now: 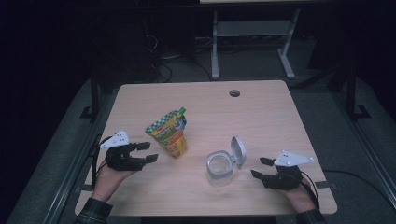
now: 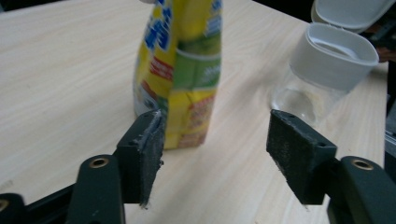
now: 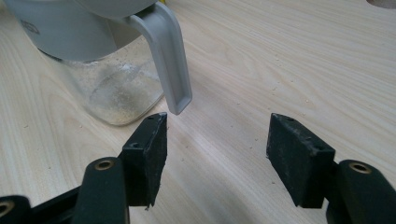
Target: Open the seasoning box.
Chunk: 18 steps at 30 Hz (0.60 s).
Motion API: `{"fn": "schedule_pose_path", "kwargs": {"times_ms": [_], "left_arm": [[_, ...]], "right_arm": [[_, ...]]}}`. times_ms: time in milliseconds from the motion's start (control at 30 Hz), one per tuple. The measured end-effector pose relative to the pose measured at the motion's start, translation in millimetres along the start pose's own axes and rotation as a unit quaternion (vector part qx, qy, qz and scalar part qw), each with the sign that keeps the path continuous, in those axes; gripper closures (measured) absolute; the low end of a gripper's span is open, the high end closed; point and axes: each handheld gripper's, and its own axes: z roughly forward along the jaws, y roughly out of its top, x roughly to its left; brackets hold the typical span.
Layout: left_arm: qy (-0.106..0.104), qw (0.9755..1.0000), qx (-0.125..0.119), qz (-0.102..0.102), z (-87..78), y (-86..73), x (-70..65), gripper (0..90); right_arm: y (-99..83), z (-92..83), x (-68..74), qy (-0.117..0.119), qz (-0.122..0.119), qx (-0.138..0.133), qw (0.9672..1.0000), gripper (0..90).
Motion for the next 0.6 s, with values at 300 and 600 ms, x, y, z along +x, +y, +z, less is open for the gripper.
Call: {"fn": "schedule_pose_path", "kwargs": {"times_ms": [300, 600], "left_arm": [[-0.006, 0.9999, -0.011, 0.009, 3.8, 11.6, 7.2, 33.3], [-0.020, 0.9993, -0.024, 0.022, 10.5, 24.9, 15.7, 31.5]], "right_arm": [[0.2, 0.3, -0.2, 0.001, 0.000, 0.000, 1.0000, 37.9], [0.0, 0.5, -0.8, 0.000, 0.002, 0.002, 1.0000, 37.9]]}}
